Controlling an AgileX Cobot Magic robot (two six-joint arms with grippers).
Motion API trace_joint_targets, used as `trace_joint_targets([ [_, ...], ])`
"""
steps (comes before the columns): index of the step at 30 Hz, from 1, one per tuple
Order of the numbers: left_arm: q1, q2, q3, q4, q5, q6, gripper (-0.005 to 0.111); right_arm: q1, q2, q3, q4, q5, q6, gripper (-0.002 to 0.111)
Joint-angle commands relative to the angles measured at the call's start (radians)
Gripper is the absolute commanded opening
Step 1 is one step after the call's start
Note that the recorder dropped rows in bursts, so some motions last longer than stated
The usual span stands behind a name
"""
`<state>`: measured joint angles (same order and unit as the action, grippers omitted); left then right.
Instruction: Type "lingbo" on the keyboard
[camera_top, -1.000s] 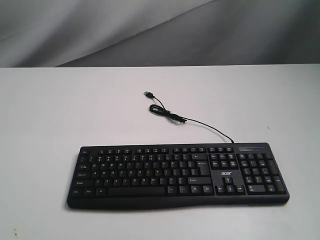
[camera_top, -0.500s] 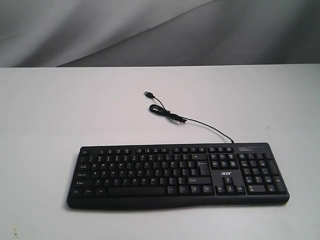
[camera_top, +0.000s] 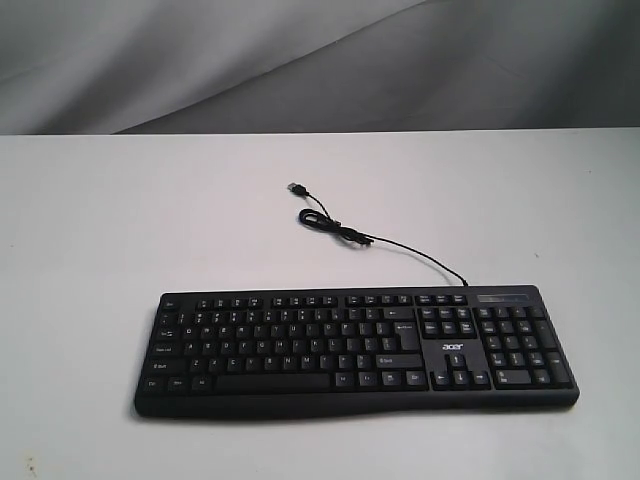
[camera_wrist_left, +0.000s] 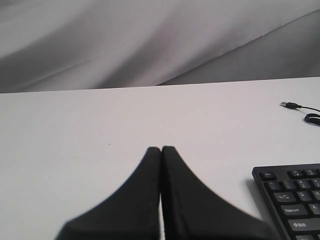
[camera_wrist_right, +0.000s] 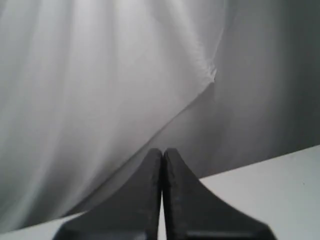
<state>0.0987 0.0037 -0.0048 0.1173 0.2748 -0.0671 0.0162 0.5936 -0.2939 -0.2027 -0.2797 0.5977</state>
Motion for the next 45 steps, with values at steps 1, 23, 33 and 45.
trace_joint_targets([
  [1, 0.001, -0.004, 0.005, 0.000, -0.013, -0.002, 0.001, 0.040, 0.238, -0.094, -0.294, 0.015, 0.177, 0.000],
  [23, 0.001, -0.004, 0.005, 0.000, -0.013, -0.002, 0.001, 0.184, 0.650, -0.140, -0.584, -0.074, 0.236, 0.000],
  [33, 0.001, -0.004, 0.005, 0.000, -0.013, -0.002, 0.001, 0.184, 0.650, -0.140, -0.601, -0.107, 0.238, 0.000],
  [45, 0.001, -0.004, 0.005, 0.000, -0.013, -0.002, 0.001, 0.184, 0.661, -0.426, -0.721, -0.055, 0.120, 0.000],
])
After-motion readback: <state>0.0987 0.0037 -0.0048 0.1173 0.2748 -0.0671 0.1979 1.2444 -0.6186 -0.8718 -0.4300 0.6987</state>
